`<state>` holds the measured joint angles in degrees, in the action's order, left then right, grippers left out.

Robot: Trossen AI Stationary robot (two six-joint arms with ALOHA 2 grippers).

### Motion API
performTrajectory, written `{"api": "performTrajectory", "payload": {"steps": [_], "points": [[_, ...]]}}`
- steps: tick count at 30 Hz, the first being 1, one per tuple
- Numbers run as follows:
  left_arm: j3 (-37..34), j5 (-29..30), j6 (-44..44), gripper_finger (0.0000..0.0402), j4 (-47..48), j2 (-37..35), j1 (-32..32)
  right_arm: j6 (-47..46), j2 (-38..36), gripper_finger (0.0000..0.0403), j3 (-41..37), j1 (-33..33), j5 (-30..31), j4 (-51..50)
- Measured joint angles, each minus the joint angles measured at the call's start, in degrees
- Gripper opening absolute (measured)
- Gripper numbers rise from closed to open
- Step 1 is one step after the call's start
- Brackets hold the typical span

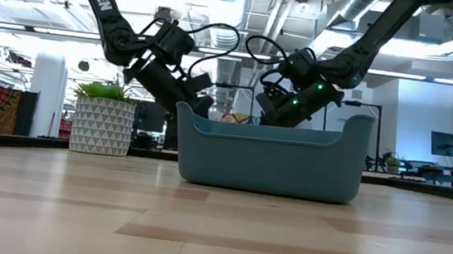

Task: Nest measuring cups in basket
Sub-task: Stack the light blue measuring cup on top of the green measuring cup

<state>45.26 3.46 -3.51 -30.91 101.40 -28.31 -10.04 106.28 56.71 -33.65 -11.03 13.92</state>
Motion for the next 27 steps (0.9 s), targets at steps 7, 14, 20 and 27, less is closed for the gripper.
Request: {"api": "performTrajectory", "payload": {"steps": [7, 14, 20, 27], "points": [[0.8, -1.2, 0.6, 0.0135, -1.3, 2.0, -1.3, 2.4, -0.3, 0.0017, 0.0, 0.6, -0.9, 0.0], [1.0, -1.3, 0.5, 0.0135, -2.1, -0.5, -1.3, 2.4, -0.5, 0.0026, -0.1, 0.1, -0.8, -0.1], [1.0, -1.9, -0.3, 0.0135, -0.3, -1.2, -1.0, 2.4, -0.5, 0.0021, -0.1, 0.1, -0.8, -0.2], [1.0, -4.3, -1.2, 0.0135, 1.6, 2.3, -1.0, 2.8, -0.1, 0.0018, -0.1, 0.1, -0.8, -0.3]]}}
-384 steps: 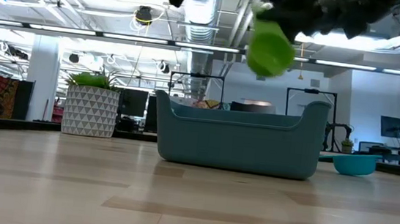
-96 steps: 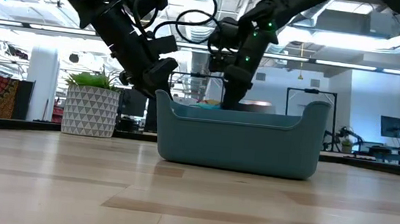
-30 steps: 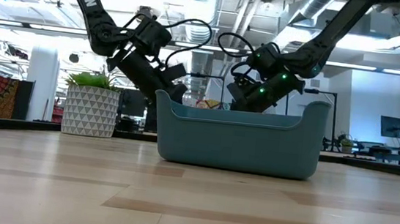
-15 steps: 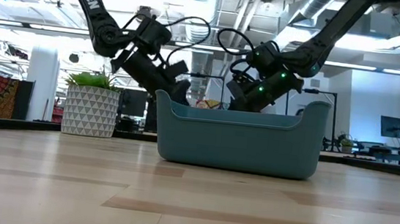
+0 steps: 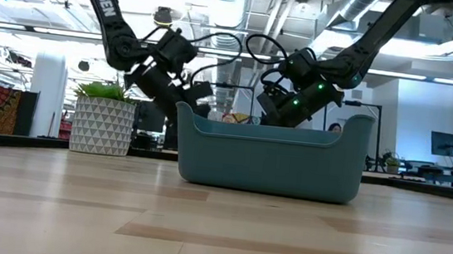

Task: Nest measuring cups in basket
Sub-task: Stack the light blue measuring cup on top of the green measuring cup

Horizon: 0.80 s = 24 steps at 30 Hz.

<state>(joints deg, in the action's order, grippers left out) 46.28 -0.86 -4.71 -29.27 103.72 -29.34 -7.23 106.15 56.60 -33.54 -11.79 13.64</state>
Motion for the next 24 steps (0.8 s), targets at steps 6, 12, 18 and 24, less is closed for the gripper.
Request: {"api": "performTrajectory", "payload": {"steps": [6, 12, 18, 24], "points": [[2.8, 0.0, 0.8, 0.0135, -2.3, 4.6, 0.0, 0.2, 0.0, 0.0022, 0.0, 0.0, -0.1, 0.1], [6.2, 0.1, -0.5, 0.0135, -1.6, 5.6, 0.0, 2.3, 0.0, 0.0015, 0.0, 0.4, -0.1, -2.5], [8.1, 0.1, -0.7, 0.0135, 0.3, 5.6, -0.1, 3.2, 0.0, 0.0023, 0.0, 0.6, -1.6, -3.5], [8.3, 0.6, -0.3, 0.0135, 4.9, 5.6, -0.1, 0.9, -0.2, 0.0017, 0.0, 0.9, 2.3, -3.2]]}}
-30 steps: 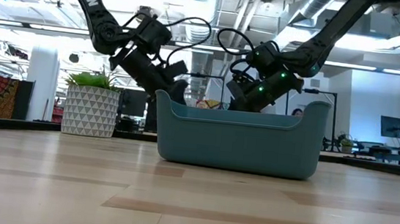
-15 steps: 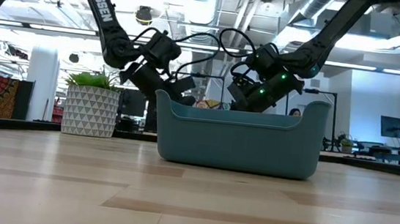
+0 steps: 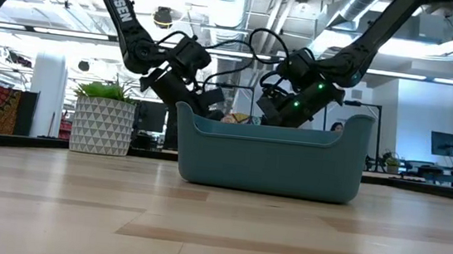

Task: Nest measuring cups in basket
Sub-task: Stack the light blue measuring cup on top of the green measuring cup, then stack the violet measuring cup on top of the light blue measuring cup

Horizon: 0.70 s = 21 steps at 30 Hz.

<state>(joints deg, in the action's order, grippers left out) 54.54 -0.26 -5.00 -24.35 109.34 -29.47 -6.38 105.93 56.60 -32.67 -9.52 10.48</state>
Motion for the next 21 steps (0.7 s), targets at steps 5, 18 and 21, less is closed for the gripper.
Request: {"api": "performTrajectory", "payload": {"steps": [5, 18, 21], "points": [[0.0, 1.9, 1.9, 0.0135, 6.3, 0.0, 0.0, -1.1, -2.0, 0.0026, 0.0, 0.0, 4.0, -1.8], [-6.6, 3.3, 9.5, 0.0135, 5.4, -6.5, 2.1, -0.1, -23.3, 0.0059, -6.0, 9.8, 12.5, -29.6], [-10.2, 4.3, 11.4, 0.0135, 1.4, -8.9, 3.3, -3.5, -29.0, 0.0067, -11.2, 13.7, 12.4, -32.5]]}}
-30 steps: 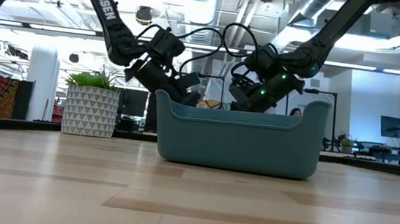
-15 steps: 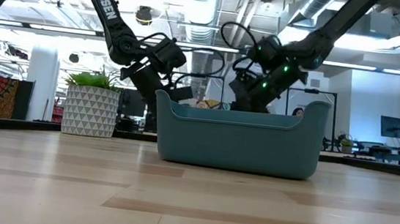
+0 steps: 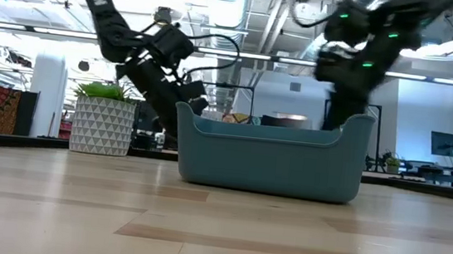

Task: Nest measuring cups in basket
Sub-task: Stack the violet measuring cup on top of the light blue measuring cup

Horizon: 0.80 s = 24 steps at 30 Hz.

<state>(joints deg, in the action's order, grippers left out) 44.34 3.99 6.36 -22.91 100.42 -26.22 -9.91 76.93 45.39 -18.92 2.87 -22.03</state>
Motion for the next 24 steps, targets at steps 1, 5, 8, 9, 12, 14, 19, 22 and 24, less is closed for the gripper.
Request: {"api": "performTrajectory", "payload": {"steps": [1, 5, 8, 9, 12, 14, 19, 22, 24], "points": [[-1.2, 0.3, 0.5, 0.0135, -1.2, -0.7, 0.5, -0.9, -2.0, 0.0070, -1.7, 1.6, 0.1, -1.8], [-5.7, 1.3, 0.9, 0.0135, -5.5, -1.7, 2.9, -5.5, -8.6, 0.0089, -6.6, 9.2, 0.1, -9.0], [-8.0, 2.0, 1.3, 0.0135, -8.5, -1.7, 4.9, -10.6, -12.2, 0.0104, -8.2, 15.9, 0.1, -17.2], [-8.6, 2.7, 1.5, 0.0135, -9.3, -1.7, 5.7, -12.9, -12.9, 0.0109, -8.3, 18.3, 0.1, -19.1], [-9.9, 5.0, 1.5, 0.0135, -11.9, -1.7, 7.8, -20.4, -14.6, 0.0119, -8.3, 25.5, 0.2, -24.3], [-9.9, 6.3, 1.4, 0.0135, -13.8, -1.7, 9.1, -25.3, -15.1, 0.0123, -8.3, 30.7, 0.2, -25.2], [-9.9, 8.5, 0.8, 0.0135, -18.8, -1.7, 10.7, -37.0, -14.9, 0.0120, -8.2, 44.0, 0.1, -27.1], [-9.9, 8.5, 0.4, 0.0135, -21.4, -1.7, 10.8, -43.6, -13.6, 0.0113, -8.2, 52.0, 0.0, -27.2], [-9.5, 8.5, 0.3, 0.0135, -21.8, -1.7, 10.8, -48.0, -12.9, 0.0108, -8.2, 56.8, -0.2, -25.9]]}}
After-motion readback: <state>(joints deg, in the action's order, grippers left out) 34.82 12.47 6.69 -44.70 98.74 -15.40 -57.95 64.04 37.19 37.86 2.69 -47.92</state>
